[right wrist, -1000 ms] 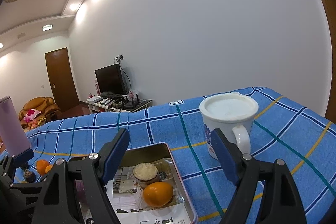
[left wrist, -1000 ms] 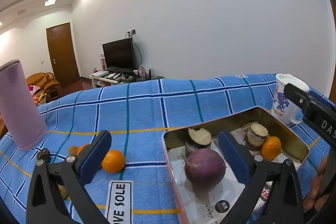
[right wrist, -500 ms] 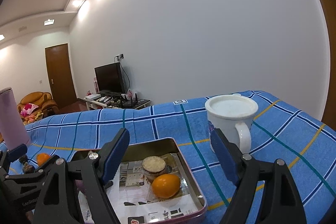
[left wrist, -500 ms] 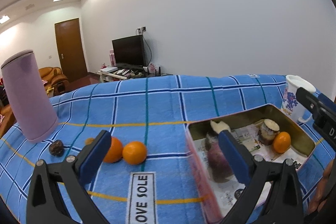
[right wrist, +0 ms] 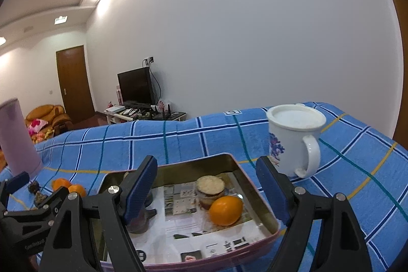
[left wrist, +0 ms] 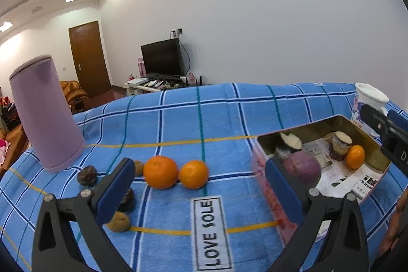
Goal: Organize fruits
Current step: 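Withdraw both open tools from the tin box back over the table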
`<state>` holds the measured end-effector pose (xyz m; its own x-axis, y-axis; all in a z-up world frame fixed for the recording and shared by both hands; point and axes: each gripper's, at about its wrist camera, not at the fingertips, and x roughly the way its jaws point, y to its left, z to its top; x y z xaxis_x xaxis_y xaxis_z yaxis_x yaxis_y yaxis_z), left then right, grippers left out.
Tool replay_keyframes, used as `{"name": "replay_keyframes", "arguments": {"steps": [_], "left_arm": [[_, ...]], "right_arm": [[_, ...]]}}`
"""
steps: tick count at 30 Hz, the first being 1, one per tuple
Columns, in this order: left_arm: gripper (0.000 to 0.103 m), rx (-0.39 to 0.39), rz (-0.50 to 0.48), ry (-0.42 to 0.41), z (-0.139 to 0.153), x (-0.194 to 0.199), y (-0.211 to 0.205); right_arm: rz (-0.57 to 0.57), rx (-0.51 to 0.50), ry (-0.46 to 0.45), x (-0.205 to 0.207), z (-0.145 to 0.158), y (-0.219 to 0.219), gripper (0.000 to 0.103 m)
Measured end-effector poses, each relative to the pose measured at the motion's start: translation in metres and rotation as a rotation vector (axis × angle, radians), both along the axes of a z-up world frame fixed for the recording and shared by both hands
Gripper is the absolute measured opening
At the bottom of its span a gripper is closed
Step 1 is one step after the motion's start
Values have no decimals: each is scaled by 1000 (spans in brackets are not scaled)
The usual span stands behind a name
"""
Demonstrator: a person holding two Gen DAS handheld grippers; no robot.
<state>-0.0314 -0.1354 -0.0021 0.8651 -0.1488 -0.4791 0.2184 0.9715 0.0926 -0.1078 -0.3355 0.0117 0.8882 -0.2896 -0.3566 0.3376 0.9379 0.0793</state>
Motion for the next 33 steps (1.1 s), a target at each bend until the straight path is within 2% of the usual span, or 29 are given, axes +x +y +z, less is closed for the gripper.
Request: {"name": "replay_keyframes", "arguments": {"steps": [9,16,22,33], "left_arm": [[103,2,22,29,-3,6,26],[103,19,27,9,-4,7,47],[103,6,50,13,-4,12,69],[103,-12,109,18,-4,22,104]], "right_arm": [[28,-9,50,10,-3,31,81],[38,-32,67,18,-4,62,81],[23,-83,88,26,-5,92,81],[-10,-110,128,43,-8,126,81]]}}
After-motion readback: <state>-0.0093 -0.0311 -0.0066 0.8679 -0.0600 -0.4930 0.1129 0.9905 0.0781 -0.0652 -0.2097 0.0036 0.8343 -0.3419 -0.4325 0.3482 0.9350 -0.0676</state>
